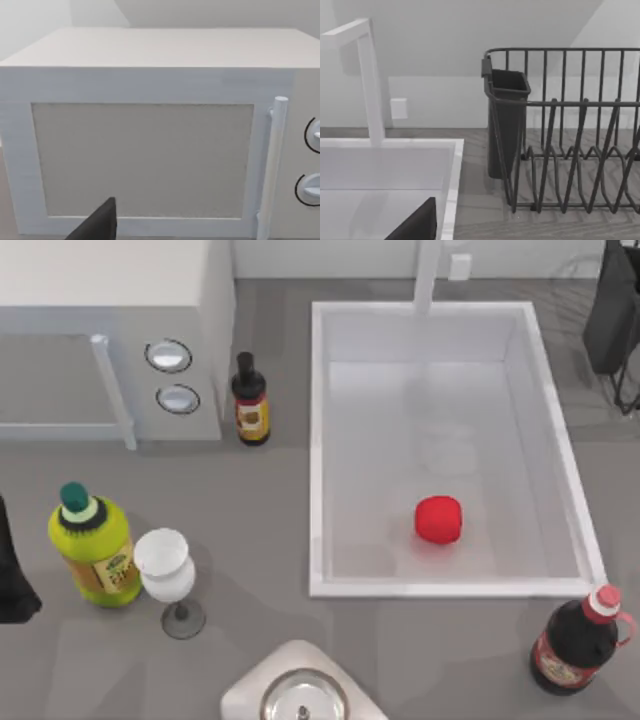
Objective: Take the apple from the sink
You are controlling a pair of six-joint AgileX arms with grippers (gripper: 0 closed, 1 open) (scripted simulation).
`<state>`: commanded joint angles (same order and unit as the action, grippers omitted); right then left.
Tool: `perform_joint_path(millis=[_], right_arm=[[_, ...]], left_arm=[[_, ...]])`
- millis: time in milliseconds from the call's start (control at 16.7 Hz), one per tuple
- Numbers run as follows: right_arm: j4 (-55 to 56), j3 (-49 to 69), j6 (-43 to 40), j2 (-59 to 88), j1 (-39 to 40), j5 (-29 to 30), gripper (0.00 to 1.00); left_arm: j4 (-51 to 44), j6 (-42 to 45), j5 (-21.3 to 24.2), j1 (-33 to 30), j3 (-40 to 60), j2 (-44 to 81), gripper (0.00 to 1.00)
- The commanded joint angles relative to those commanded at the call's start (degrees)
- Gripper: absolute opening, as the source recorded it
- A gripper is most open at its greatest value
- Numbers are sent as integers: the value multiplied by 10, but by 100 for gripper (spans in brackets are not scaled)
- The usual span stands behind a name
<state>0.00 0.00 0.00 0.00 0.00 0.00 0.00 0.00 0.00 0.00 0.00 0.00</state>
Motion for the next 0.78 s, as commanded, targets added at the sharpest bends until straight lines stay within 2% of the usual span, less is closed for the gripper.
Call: perform_joint_path(millis=[360, 780], right_arm=[[-42, 71, 15, 84, 16, 1, 100], [-195, 325, 73, 392, 73, 2, 100]], left_arm=[[0, 0, 0, 0, 0, 0, 100], [0, 0, 0, 0, 0, 0, 100]])
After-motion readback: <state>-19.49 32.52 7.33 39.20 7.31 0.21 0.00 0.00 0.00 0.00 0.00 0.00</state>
